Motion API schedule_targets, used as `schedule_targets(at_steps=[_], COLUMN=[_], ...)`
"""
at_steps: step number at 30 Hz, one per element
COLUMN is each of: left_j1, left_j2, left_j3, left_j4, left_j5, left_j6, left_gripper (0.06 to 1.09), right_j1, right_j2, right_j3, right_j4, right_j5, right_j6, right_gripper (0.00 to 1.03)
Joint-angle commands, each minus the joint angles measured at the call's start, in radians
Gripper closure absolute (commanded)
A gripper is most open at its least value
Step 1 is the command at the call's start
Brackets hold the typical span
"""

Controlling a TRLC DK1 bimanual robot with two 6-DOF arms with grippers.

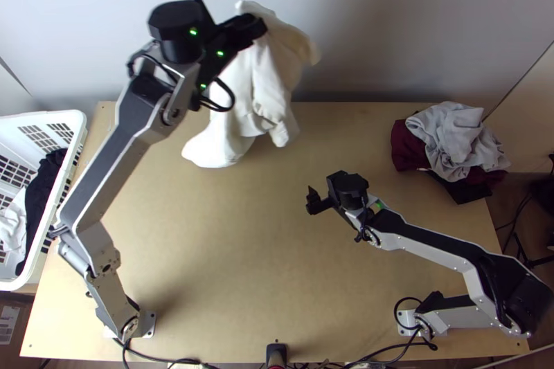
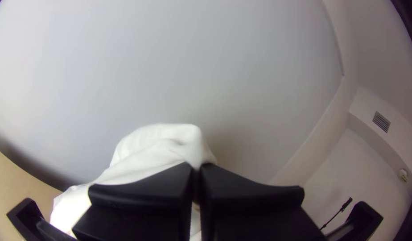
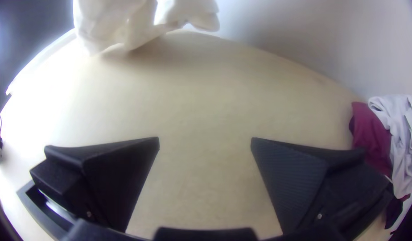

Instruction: Fold the t-shirt

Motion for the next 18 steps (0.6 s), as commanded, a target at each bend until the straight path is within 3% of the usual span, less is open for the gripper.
schedule_targets(at_steps=[1, 12, 18], left_j1=[-0.09, -0.183, -0.162], left_j2=[0.018, 0.103, 0.152], left_j3=[0.007, 0.006, 0.006], left_j4=[0.071, 0.077, 0.156], left_j5=[-0.011, -0.011, -0.025], left_j6=[-0.015, -0.021, -0.022], left_gripper=[1.05, 1.05, 1.05], right_j1=[0.017, 0.018, 0.052], right_j2=[0.024, 0.034, 0.05], right_j3=[0.01, -0.02, -0.01], right_j4=[0.005, 0.034, 0.063], right_j5=[0.001, -0.001, -0.011], right_j6=[0.004, 0.044, 0.059], right_gripper=[0.07, 0.07, 0.07])
